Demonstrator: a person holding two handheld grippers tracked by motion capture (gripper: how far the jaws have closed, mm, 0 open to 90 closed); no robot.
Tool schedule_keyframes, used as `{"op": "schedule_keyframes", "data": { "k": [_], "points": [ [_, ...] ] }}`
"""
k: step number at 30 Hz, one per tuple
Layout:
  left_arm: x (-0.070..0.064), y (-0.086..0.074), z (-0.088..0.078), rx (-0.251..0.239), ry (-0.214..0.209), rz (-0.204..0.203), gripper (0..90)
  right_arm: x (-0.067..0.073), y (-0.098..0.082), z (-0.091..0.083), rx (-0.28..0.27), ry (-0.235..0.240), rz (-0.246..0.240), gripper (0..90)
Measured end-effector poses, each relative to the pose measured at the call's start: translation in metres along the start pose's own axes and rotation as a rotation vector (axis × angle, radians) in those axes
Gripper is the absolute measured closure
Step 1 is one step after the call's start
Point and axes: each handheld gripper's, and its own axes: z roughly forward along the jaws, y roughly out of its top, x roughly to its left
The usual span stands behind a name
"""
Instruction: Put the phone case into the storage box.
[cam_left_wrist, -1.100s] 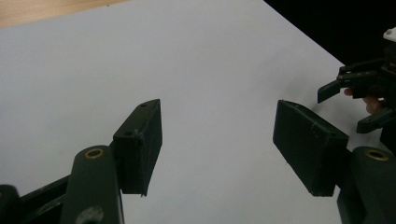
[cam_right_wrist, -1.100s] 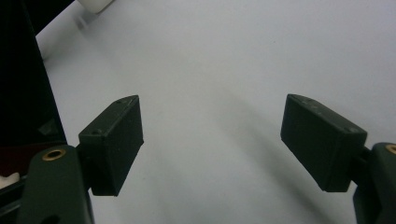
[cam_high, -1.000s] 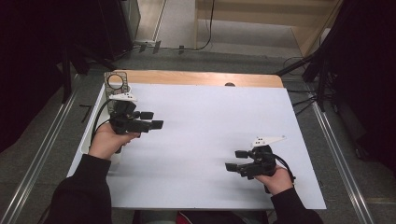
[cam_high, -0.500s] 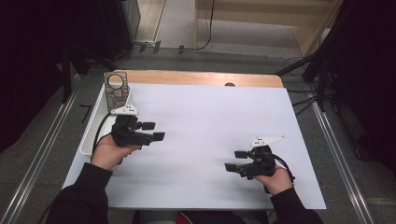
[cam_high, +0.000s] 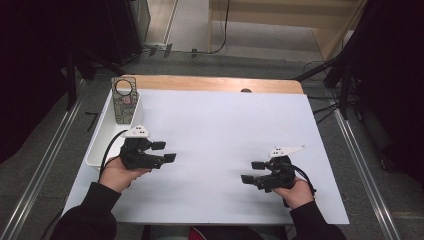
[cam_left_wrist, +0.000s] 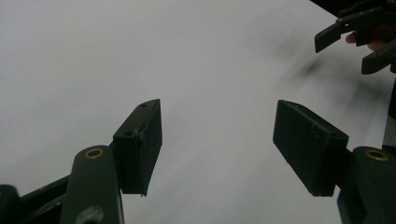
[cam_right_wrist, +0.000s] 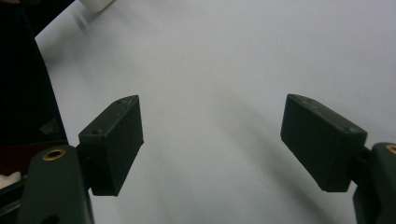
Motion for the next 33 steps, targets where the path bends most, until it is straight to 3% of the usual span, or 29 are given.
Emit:
{"op": "schedule_keyframes", "data": {
  "k": [17, 28, 33],
  "points": [
    [-0.003, -0.024, 0.007, 0.02, -0.002, 0.004, 32.7, -0.001, 0.0, 0.0, -0.001, 0.001, 0.002, 19.9],
    [-0.003, -0.041, 0.002, 0.041, 0.007, 0.032, 32.7, -0.001, -0.001, -0.001, -0.002, 0.001, 0.006, 19.9],
    [-0.003, -0.047, 0.0, 0.046, 0.004, 0.024, 32.7, -0.002, -0.001, -0.001, -0.002, 0.0, 0.007, 19.9]
  ]
}}
